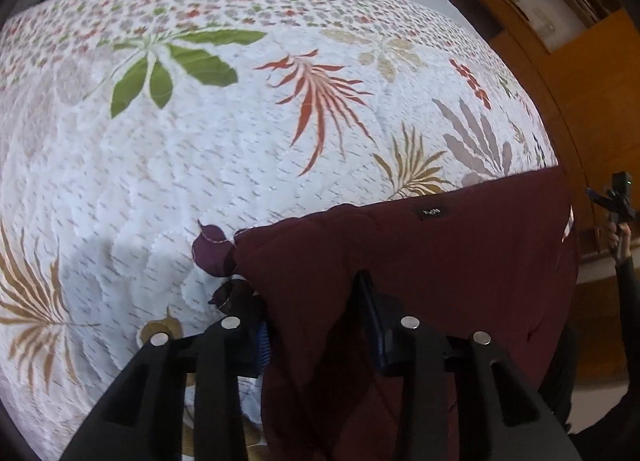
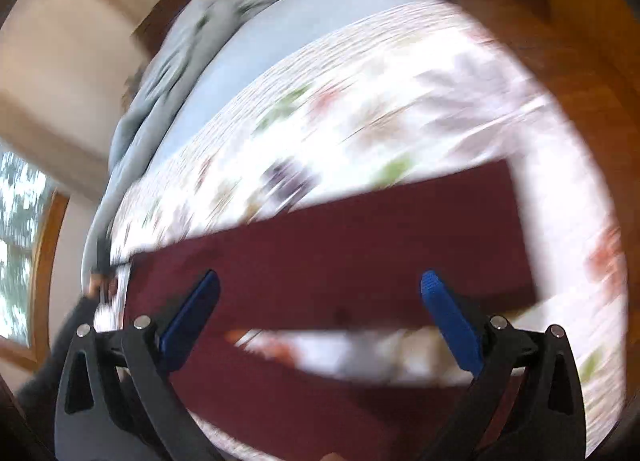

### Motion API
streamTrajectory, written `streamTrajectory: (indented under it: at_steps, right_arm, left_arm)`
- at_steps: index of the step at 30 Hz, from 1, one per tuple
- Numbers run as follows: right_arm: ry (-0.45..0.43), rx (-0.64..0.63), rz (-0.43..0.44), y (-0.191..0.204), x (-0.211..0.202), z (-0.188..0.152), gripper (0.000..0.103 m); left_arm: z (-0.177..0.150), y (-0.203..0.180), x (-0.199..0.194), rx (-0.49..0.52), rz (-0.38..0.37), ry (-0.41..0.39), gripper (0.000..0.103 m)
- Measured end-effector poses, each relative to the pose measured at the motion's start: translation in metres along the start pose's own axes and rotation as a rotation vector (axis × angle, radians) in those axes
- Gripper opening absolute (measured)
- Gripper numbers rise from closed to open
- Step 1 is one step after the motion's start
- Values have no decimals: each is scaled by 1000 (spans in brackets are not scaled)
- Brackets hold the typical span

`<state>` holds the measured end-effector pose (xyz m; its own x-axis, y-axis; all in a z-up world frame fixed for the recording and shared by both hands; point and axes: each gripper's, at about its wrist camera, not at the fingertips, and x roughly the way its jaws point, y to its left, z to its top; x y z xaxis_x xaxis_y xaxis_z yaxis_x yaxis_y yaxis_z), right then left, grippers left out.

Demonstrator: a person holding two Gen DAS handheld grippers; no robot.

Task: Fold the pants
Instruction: 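Move both tools down to the waistband of the maroon trousers, then close the left tool on the waistband while the right tool grasps its other end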

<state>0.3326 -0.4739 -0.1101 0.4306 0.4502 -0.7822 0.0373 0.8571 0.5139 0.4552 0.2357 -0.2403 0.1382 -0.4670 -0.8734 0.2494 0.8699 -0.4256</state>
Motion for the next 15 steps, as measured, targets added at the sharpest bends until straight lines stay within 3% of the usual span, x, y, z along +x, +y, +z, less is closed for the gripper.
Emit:
streamTrajectory:
  at_steps: [5, 10, 12, 15]
  right_arm:
    - [79, 74, -78, -78, 26, 49, 100]
    - [170, 30, -92, -107, 69, 60, 100]
    - [190, 12, -66, -112, 77, 63, 101]
    - [204, -27, -22, -115, 82, 66, 100]
  left_arm:
    - [1, 7, 2, -72, -23, 1, 44]
    - [7, 5, 7, -123, -26, 21, 53]
    - [10, 1, 11, -127, -28, 17, 62]
    - [12, -4, 14, -127, -8, 21, 63]
